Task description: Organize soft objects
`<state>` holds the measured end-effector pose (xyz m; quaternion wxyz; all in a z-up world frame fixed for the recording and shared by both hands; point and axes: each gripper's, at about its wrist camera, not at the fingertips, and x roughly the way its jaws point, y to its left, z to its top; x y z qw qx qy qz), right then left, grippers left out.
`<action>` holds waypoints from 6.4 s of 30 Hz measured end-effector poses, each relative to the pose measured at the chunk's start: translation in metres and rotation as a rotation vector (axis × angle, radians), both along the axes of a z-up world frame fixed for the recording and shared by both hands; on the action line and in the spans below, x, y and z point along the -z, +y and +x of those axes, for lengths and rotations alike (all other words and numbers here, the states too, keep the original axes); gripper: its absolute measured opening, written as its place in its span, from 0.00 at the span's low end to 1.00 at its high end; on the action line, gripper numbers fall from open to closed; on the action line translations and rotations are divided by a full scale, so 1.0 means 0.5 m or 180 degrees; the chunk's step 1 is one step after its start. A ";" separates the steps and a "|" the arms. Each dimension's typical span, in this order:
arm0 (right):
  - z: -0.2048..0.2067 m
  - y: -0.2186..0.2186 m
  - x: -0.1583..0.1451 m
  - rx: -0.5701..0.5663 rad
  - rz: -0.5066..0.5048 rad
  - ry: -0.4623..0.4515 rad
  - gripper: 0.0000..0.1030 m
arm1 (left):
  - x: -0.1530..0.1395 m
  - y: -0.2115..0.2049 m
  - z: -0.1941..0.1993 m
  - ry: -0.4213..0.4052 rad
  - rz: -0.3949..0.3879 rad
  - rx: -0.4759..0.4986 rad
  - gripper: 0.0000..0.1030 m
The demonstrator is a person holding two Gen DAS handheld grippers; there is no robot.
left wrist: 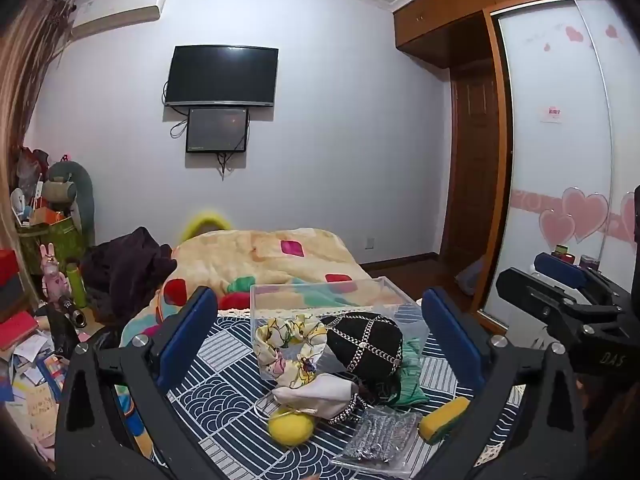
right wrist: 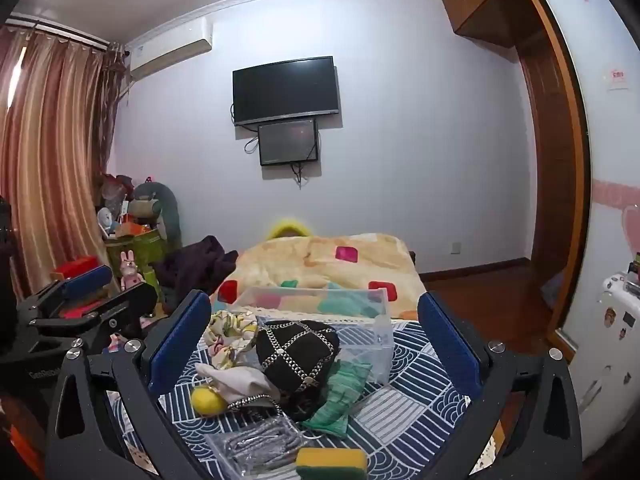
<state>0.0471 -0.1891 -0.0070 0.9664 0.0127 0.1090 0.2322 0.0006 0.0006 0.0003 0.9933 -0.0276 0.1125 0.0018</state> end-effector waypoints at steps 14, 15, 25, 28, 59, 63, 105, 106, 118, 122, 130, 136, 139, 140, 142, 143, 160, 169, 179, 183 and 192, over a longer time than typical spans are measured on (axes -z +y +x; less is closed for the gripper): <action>-0.006 -0.002 -0.004 0.0021 0.0069 0.0019 1.00 | 0.001 0.005 0.001 -0.0029 -0.0036 0.0017 1.00; -0.005 -0.003 -0.004 0.0014 0.0070 0.0023 1.00 | 0.001 0.006 0.000 -0.0030 -0.0043 0.0017 1.00; -0.004 -0.003 0.001 -0.0006 0.0076 0.0019 1.00 | 0.003 0.006 -0.001 -0.0047 -0.0034 0.0021 1.00; -0.006 -0.003 -0.001 0.0003 0.0088 0.0006 1.00 | 0.003 0.004 -0.002 -0.0043 -0.0043 0.0032 1.00; -0.011 -0.003 -0.005 -0.0016 0.0122 -0.0002 1.00 | -0.004 0.007 -0.005 -0.0068 -0.0081 0.0010 1.00; -0.011 -0.004 -0.006 -0.0018 0.0128 0.0000 1.00 | -0.005 0.009 -0.005 -0.0072 -0.0078 0.0010 1.00; 0.069 0.007 0.054 -0.0062 0.0034 0.0544 1.00 | 0.062 0.035 0.081 0.0468 -0.0261 0.0084 1.00; 0.077 0.007 0.061 -0.0053 0.0023 0.0597 1.00 | 0.072 0.041 0.089 0.0504 -0.0280 0.0061 1.00; 0.153 0.050 0.122 -0.0225 -0.0201 0.1043 0.93 | 0.160 0.099 0.201 0.0946 -0.0286 -0.0068 0.75; 0.174 0.068 0.131 -0.0290 -0.0283 0.1102 0.92 | 0.183 0.126 0.228 0.1074 -0.0446 -0.0058 0.70; 0.204 0.101 0.167 -0.0319 -0.0344 0.1356 0.79 | 0.230 0.137 0.244 0.1258 -0.0591 0.0022 0.50; 0.214 0.100 0.193 -0.0333 -0.0291 0.1581 0.44 | 0.237 0.133 0.250 0.1281 -0.0630 0.0097 0.24; 0.205 0.090 0.190 -0.0353 -0.0246 0.1547 0.28 | 0.236 0.128 0.246 0.1254 -0.0619 0.0126 0.16; 0.204 0.091 0.189 -0.0348 -0.0246 0.1541 0.24 | 0.237 0.127 0.244 0.1252 -0.0620 0.0126 0.15; 0.201 0.090 0.186 -0.0385 -0.0223 0.1531 0.17 | 0.237 0.126 0.240 0.1240 -0.0627 0.0123 0.12; 0.198 0.090 0.184 -0.0405 -0.0211 0.1514 0.15 | 0.235 0.127 0.237 0.1221 -0.0639 0.0119 0.12; 0.202 0.051 0.086 -0.0335 -0.0086 0.1057 0.11 | 0.107 0.122 0.244 0.0804 -0.0386 0.0039 0.10; 0.248 0.064 0.039 -0.0265 -0.0272 0.0856 0.12 | 0.093 0.116 0.336 0.1004 -0.0262 0.0028 0.10; 0.327 0.123 0.097 -0.0235 -0.0817 0.1123 0.12 | 0.143 0.108 0.435 0.1530 0.0005 0.0019 0.10; 0.349 0.142 0.130 -0.0282 -0.1106 0.1290 0.12 | 0.168 0.103 0.457 0.1767 -0.0008 0.0085 0.10; 0.366 0.141 0.157 -0.0412 -0.1356 0.1577 0.13 | 0.184 0.077 0.459 0.1873 0.0165 0.0106 0.24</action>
